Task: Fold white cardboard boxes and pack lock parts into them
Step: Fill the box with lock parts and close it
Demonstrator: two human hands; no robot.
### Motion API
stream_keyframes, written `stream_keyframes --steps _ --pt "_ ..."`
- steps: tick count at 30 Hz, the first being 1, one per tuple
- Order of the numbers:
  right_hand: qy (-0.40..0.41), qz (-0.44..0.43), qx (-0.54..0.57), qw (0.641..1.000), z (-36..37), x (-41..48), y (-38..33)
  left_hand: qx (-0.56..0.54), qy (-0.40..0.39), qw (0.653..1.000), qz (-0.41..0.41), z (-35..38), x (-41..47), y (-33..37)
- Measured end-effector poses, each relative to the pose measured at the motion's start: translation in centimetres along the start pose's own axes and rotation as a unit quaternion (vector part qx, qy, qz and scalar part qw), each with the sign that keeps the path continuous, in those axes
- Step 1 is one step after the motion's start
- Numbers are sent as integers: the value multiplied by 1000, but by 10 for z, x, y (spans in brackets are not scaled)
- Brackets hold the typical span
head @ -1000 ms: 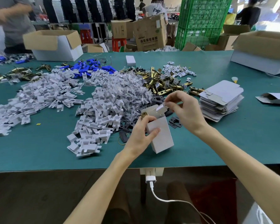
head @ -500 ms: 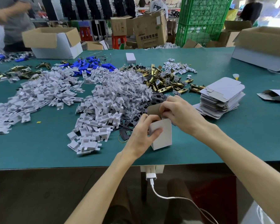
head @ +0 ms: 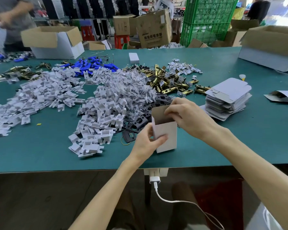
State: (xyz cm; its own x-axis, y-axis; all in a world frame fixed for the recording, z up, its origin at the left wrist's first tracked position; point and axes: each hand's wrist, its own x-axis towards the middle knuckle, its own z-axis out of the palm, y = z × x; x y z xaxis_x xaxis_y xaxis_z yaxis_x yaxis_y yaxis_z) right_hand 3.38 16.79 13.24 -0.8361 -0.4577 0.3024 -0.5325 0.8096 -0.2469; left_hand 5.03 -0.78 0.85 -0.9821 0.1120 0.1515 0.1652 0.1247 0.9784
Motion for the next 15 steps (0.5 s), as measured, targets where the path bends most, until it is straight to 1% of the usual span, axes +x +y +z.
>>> stream_keyframes --steps 3,6,9,11,13,15 --pt "36 13 3 999 2 2 -1 -13 -35 998 -54 1 -2 -4" --pt "75 2 1 997 4 5 -13 -19 -38 997 -61 0 3 -5" --pt "94 -38 -7 995 12 14 -34 -20 -37 997 -70 4 10 -3" --pt "75 -68 -25 995 24 24 -49 16 -31 997 -71 6 12 0" --pt "21 -80 -49 995 42 36 -60 52 -34 996 -65 7 14 -1" --pt "-47 -64 -79 994 63 51 -69 85 -40 994 -59 5 12 -5"
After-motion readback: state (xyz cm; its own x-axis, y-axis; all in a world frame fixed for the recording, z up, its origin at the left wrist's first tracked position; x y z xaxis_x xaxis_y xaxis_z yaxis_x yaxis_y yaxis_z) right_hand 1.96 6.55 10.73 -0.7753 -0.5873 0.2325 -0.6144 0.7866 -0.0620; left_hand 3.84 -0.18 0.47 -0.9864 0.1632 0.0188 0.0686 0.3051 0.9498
